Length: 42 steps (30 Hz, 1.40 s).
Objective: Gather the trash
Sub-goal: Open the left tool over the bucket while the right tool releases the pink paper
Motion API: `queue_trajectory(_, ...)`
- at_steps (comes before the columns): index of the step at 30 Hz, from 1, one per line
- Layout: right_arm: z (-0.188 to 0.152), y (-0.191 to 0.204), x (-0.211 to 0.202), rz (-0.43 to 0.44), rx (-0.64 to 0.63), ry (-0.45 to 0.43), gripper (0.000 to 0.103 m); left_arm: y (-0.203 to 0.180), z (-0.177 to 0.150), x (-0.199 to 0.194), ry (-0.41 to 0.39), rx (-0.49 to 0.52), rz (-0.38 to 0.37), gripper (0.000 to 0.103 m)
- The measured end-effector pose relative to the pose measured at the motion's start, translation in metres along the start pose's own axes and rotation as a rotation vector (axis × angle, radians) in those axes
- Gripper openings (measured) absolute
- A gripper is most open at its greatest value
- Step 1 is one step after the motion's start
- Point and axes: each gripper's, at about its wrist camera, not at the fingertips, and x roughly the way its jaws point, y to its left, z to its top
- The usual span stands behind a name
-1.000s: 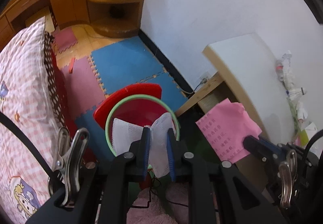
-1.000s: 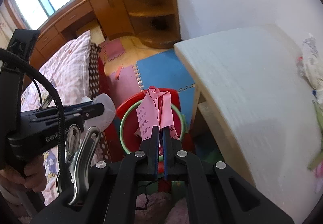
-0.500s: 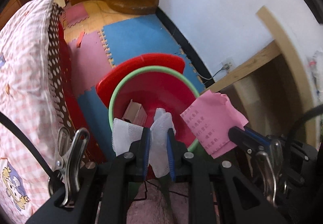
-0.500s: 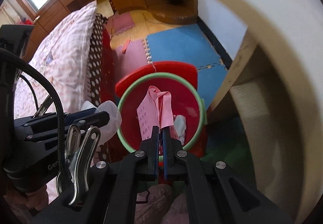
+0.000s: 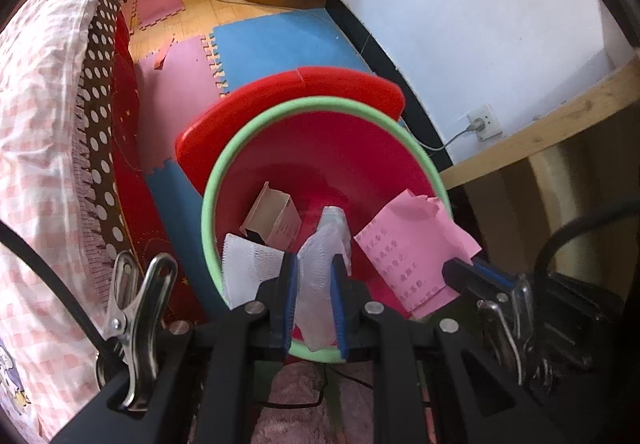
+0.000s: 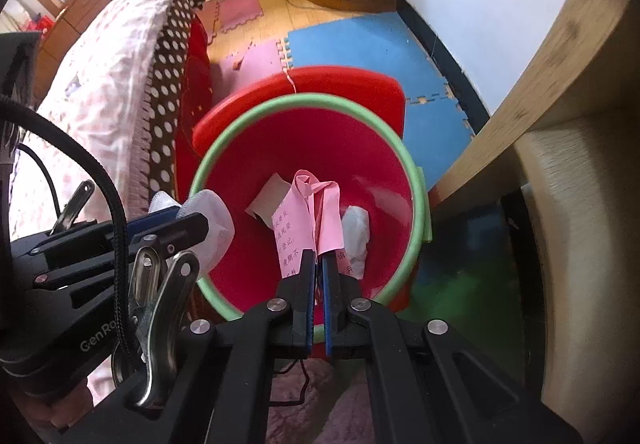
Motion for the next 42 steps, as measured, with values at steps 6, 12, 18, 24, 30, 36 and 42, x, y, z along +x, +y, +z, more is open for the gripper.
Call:
queue_trajectory(6, -0.004, -0.007, 0.022, -0.009, -0.007, 0.041, 0.004, 0.003, -0.005, 0.026, 0.036, -0.01, 0.0, 0.016)
queue_trajectory(12, -0.005, -0.008, 0.034, -0.018, -0.018, 0.066, 0.005, 0.005, -0.008, 0.043, 0.057, -0.023, 0.009, 0.016)
queue_trajectory(18, -0.003, -0.008, 0.04, -0.023, -0.008, 0.07, 0.008, 0.007, -0.007, 0.05, 0.064, -0.036, 0.011, 0.016)
queue_trajectory(24, -0.005, -0.012, 0.04, -0.026, 0.01, 0.069, 0.017, 0.005, -0.007, 0.048, 0.058, -0.032, 0.017, 0.02)
queue_trajectory(30, -0.004, -0.019, 0.036, -0.011, 0.058, 0.06, 0.032, 0.006, -0.008, 0.045, 0.059, -0.045, 0.026, 0.03)
queue_trajectory(36, -0.004, -0.019, 0.028, -0.007, 0.063, 0.05, 0.035, 0.006, -0.007, 0.04, 0.054, -0.045, 0.033, 0.036)
queue_trajectory(42, -0.001, -0.009, 0.01, 0.02, 0.038, 0.02, 0.035, 0.01, -0.006, 0.027, 0.05, -0.057, 0.018, 0.037)
